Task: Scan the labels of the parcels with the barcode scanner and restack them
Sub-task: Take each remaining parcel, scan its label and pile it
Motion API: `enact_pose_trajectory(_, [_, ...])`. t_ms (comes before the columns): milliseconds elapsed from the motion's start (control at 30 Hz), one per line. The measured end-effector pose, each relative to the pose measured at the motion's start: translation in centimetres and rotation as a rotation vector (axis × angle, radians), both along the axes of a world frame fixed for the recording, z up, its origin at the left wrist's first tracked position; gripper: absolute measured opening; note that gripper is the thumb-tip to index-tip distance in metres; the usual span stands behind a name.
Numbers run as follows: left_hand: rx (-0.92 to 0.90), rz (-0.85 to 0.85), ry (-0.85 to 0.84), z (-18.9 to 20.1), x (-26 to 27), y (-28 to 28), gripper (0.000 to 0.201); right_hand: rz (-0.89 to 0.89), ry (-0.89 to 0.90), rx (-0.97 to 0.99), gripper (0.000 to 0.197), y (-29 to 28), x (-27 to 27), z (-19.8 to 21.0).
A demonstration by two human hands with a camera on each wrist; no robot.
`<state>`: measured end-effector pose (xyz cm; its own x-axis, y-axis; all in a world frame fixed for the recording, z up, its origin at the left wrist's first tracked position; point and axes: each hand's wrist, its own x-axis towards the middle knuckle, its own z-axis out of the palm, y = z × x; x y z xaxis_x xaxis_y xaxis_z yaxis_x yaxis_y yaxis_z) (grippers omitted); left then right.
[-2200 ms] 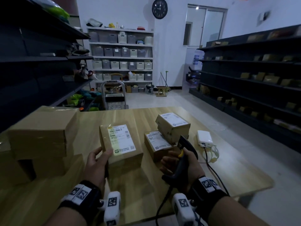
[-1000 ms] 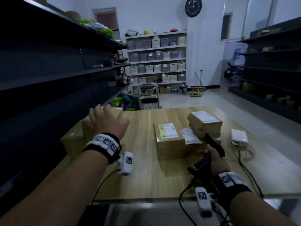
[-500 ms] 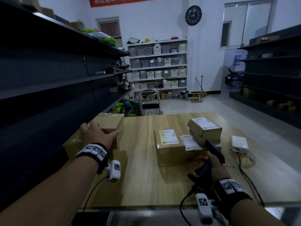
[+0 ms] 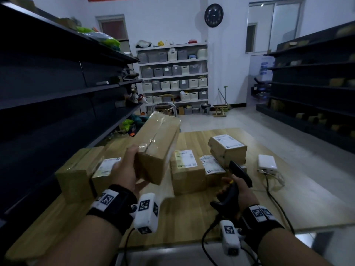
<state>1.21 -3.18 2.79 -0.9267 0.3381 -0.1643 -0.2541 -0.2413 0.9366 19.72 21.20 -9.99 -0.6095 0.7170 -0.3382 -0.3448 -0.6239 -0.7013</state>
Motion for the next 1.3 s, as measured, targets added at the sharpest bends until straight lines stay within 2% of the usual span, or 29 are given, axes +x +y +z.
enact_pose_trajectory(67, [0.039,-0.105,-0.094,-0.5,1.4,0.2,0.060,0.010,0.047,-0.032,0.037,-0.2,0.0,0.1])
enact_pose_trajectory(133, [0.081,-0.165,-0.186,-1.5,2.1,0.2,0.059,0.026,0.063,-0.038,0.035,-0.2,-0.1,0.2])
enact_pose_trajectory(267, [0.303,-0.295,-0.428,-3.4,3.1,0.3,0.082,0.084,0.073,0.011,0.037,-0.4,0.1,0.4])
enact_pose_trajectory(367, [0.431,-0.402,-0.584,-4.1,4.8,0.7,0.089,0.185,0.031,0.038,0.041,-0.9,0.8,0.5])
enact_pose_trajectory(467, [0.402,-0.452,-0.652,-5.4,5.5,1.4,0.090,0.264,0.047,0.027,0.040,-1.6,1.2,1.0])
enact_pose_trajectory(533, [0.346,-0.465,-0.647,-6.3,5.5,1.8,0.089,0.268,0.100,0.053,0.061,-1.5,1.3,0.7])
enact_pose_trajectory(567, [0.306,-0.469,-0.635,-6.7,5.4,2.0,0.088,0.256,0.118,0.065,0.071,-1.6,1.3,0.6])
enact_pose_trajectory(600, [0.262,-0.469,-0.612,-7.2,5.2,2.2,0.087,0.227,0.129,0.074,0.074,-1.7,1.4,0.5])
enact_pose_trajectory(700, [0.109,-0.451,-0.459,-7.9,5.0,2.3,0.079,0.155,0.124,0.101,0.061,-1.9,1.7,1.1])
enact_pose_trajectory(800, [0.016,-0.352,-0.278,-8.4,5.0,2.5,0.055,0.114,0.128,0.138,0.057,-1.9,2.1,1.9])
enact_pose_trajectory(900, [-0.028,-0.227,-0.059,-9.0,4.8,2.2,0.030,0.081,0.113,0.156,0.062,-2.2,2.1,2.0])
enact_pose_trajectory(1000, [-0.076,-0.250,0.078,-8.7,5.1,1.5,0.032,0.094,0.103,0.179,0.054,-2.1,2.1,1.9])
enact_pose_trajectory(1100, [-0.120,-0.255,0.218,-8.8,5.2,1.1,0.026,0.118,0.126,0.160,0.045,-2.3,2.3,1.8])
enact_pose_trajectory(1167, [-0.165,-0.276,0.301,-8.5,5.1,0.9,0.038,0.125,0.129,0.158,0.045,-2.6,2.3,2.1])
enact_pose_trajectory(1300, [-0.211,-0.406,0.363,-7.8,3.4,0.8,0.088,0.088,0.081,0.191,0.047,-2.7,2.2,2.0])
